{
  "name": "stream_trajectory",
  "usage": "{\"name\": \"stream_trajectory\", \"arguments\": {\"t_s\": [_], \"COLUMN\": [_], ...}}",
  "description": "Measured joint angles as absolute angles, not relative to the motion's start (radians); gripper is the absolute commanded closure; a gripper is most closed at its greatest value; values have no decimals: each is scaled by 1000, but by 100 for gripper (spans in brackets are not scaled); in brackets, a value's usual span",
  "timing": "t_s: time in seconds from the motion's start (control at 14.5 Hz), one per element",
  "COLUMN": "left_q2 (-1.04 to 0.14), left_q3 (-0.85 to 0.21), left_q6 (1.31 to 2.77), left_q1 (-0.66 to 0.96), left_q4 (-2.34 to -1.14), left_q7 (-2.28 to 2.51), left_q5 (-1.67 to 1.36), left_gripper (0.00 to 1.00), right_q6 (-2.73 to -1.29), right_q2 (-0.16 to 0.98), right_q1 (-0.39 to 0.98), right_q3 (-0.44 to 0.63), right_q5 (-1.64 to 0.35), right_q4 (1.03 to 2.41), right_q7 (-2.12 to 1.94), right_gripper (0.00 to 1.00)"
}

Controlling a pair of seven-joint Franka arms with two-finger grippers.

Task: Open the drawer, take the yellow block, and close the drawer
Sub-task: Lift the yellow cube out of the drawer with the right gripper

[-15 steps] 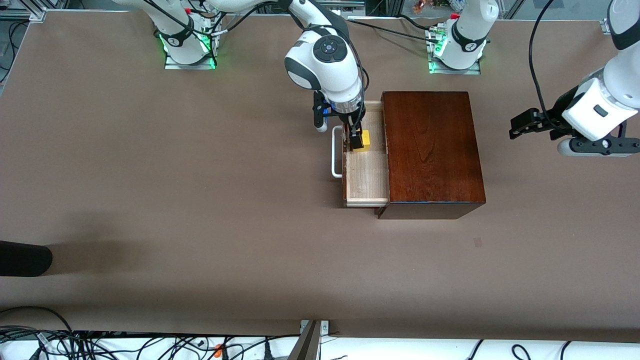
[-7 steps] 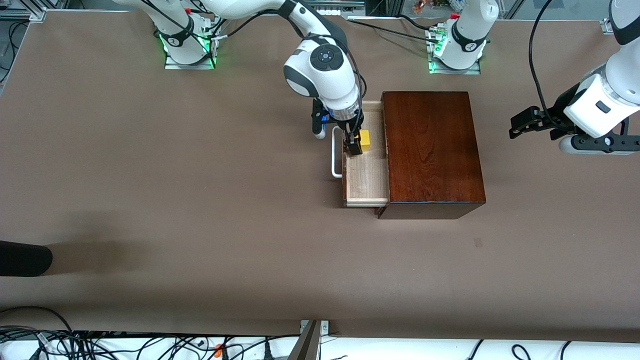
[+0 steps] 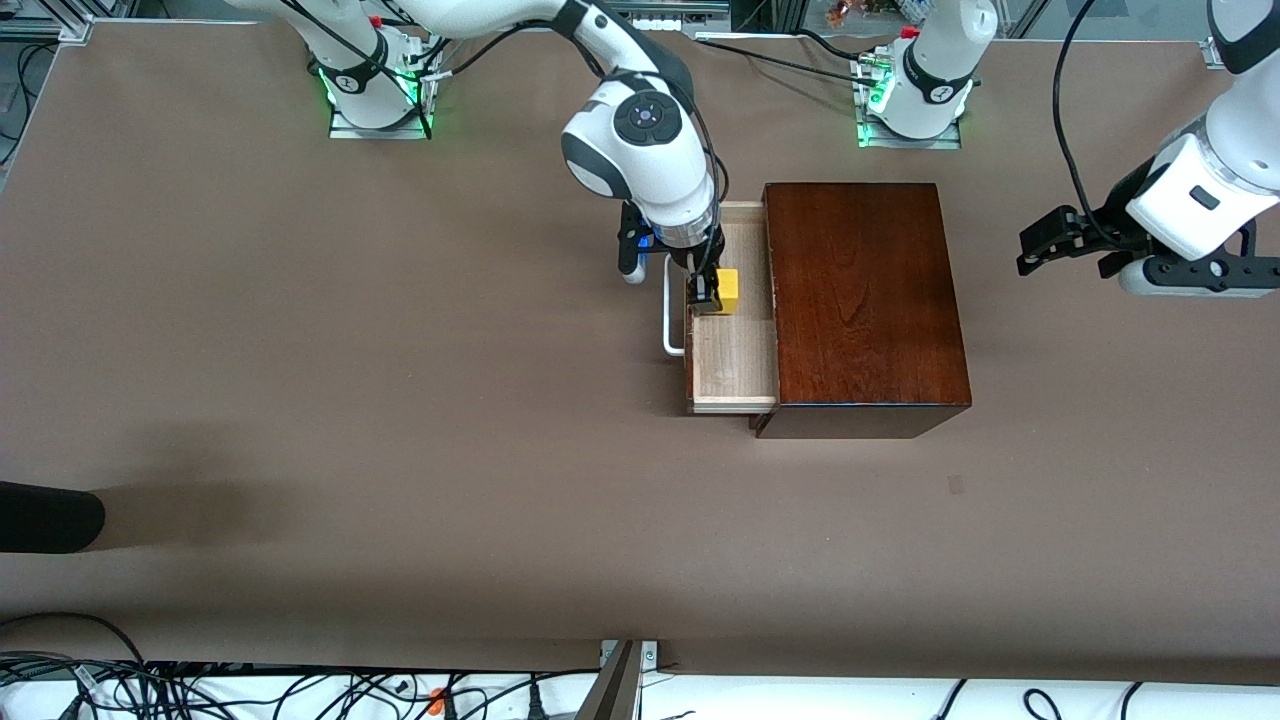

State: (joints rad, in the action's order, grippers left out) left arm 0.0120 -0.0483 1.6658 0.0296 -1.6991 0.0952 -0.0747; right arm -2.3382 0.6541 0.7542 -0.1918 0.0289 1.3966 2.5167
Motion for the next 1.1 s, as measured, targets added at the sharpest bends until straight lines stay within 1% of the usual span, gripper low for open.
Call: {"name": "stream_trajectory", "arguments": {"t_s": [0.21, 0.34, 0.48, 0.69, 0.9, 0.96, 1.1], "left_q2": [23, 23, 23, 23, 23, 23, 23], "left_q3": [-48, -49, -49, -50, -50, -50, -50], "left_q6": [1670, 1671, 1672, 1673, 1673, 1674, 1674], "left_q1": [30, 30, 30, 30, 30, 30, 30], "left_q4": [-1719, -1724, -1725, -1726, -1726, -1726, -1726], "left_q7": [97, 97, 97, 97, 97, 97, 97], "left_q5": [-84, -84, -84, -84, -84, -84, -84], "left_gripper": [0, 0, 0, 0, 0, 0, 0], "right_q6": [-2095, -2011, -1923, -1842, -1803, -1798, -1792], "right_q2": [616, 588, 557, 493, 380, 332, 234], "right_q1": [730, 692, 650, 571, 476, 451, 431], "right_q3": [-190, -189, -185, -161, -102, -62, 55], "right_q5": [-20, -39, -43, -47, -68, -91, -126], "right_q4": [1243, 1210, 1219, 1293, 1442, 1505, 1641], "right_q7": [2504, 2412, 2236, 1922, 1555, 1426, 1160], "right_gripper": [87, 87, 87, 87, 87, 87, 87]}}
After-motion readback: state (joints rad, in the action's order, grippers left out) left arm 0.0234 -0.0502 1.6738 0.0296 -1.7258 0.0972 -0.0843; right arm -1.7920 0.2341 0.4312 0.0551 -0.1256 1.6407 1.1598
